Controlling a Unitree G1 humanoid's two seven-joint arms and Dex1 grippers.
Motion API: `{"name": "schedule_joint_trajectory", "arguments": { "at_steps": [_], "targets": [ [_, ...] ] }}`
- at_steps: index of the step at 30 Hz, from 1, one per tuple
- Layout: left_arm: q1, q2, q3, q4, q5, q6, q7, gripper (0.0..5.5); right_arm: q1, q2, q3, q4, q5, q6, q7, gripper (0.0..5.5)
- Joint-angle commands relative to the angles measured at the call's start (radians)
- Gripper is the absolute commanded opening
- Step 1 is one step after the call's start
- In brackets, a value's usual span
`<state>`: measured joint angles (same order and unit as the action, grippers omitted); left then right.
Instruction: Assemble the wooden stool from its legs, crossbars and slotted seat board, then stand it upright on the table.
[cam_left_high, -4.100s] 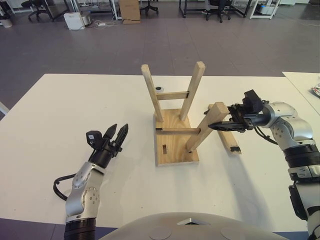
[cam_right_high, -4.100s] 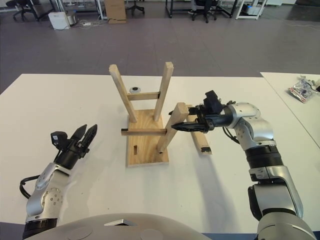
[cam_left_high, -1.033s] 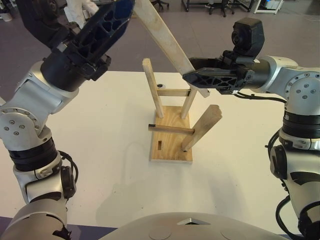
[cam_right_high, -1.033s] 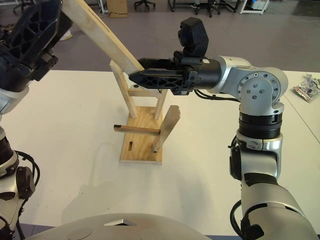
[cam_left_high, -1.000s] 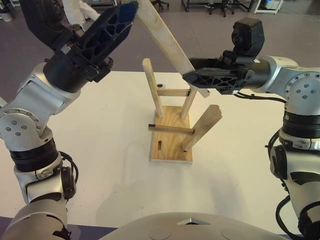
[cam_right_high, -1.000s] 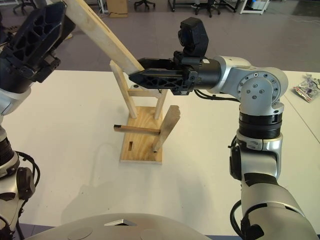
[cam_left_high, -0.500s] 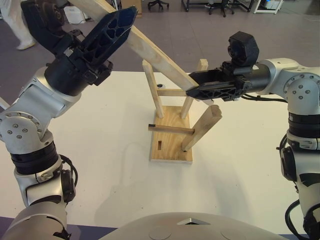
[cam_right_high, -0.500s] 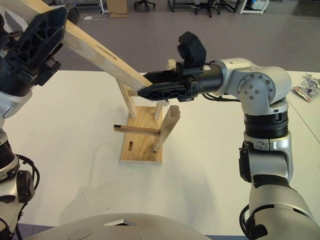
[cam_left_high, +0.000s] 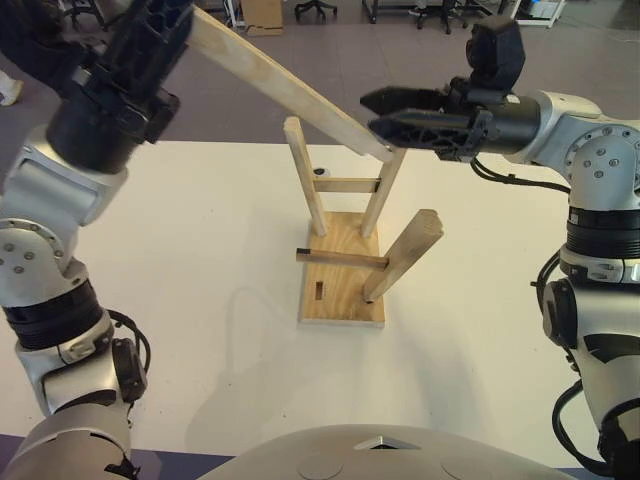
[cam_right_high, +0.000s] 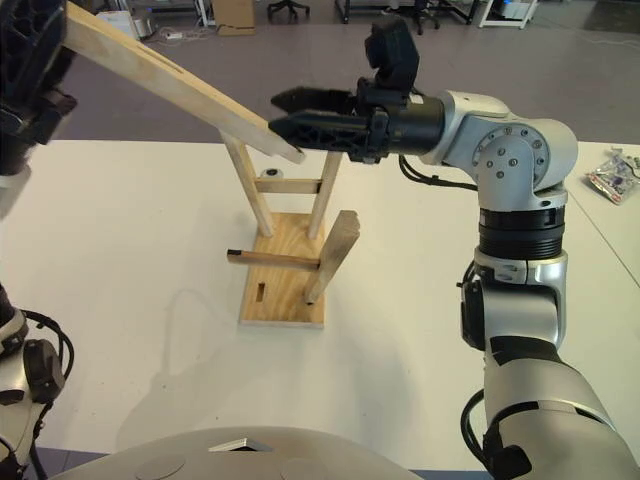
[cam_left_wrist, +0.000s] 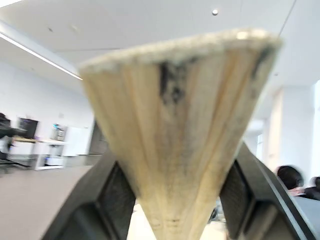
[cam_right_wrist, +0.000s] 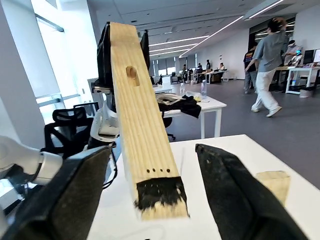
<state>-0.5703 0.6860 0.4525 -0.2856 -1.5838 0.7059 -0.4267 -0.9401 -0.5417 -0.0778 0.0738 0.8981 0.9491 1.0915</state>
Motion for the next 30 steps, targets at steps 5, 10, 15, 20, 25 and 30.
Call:
{"name": "schedule_joint_trajectory", "arguments": {
  "at_steps": [5, 10, 15, 20, 25, 30],
  "targets": [
    [0.106, 0.230, 0.119, 0.176, 0.319, -0.018, -0.117, 2.04, 0.066, -0.090, -0.217, 0.046, -0.074, -0.151, -0.151, 3.17],
    [0.352, 0.166, 0.177, 0.218, 0.469, -0.180, -0.523, 2.04, 0.265, -0.145, -0.322, -0.005, -0.096, -0.172, -0.203, 3.17],
    [0.429, 0.113, -0.006, 0.295, 0.680, -0.370, -0.863, 2.04, 0.530, -0.126, -0.252, 0.014, -0.209, -0.252, -0.192, 3.17],
    [0.383, 0.041, -0.143, 0.374, 0.775, -0.478, -1.037, 2.04, 0.726, -0.100, -0.061, 0.092, -0.355, -0.353, -0.100, 3.17],
    [0.311, -0.010, -0.226, 0.417, 0.823, -0.520, -1.103, 2.04, 0.801, -0.070, 0.115, 0.161, -0.496, -0.443, -0.053, 3.17],
    [0.285, -0.037, -0.260, 0.402, 0.821, -0.497, -1.118, 2.04, 0.803, -0.041, 0.147, 0.179, -0.515, -0.456, -0.052, 3.17]
  ]
}}
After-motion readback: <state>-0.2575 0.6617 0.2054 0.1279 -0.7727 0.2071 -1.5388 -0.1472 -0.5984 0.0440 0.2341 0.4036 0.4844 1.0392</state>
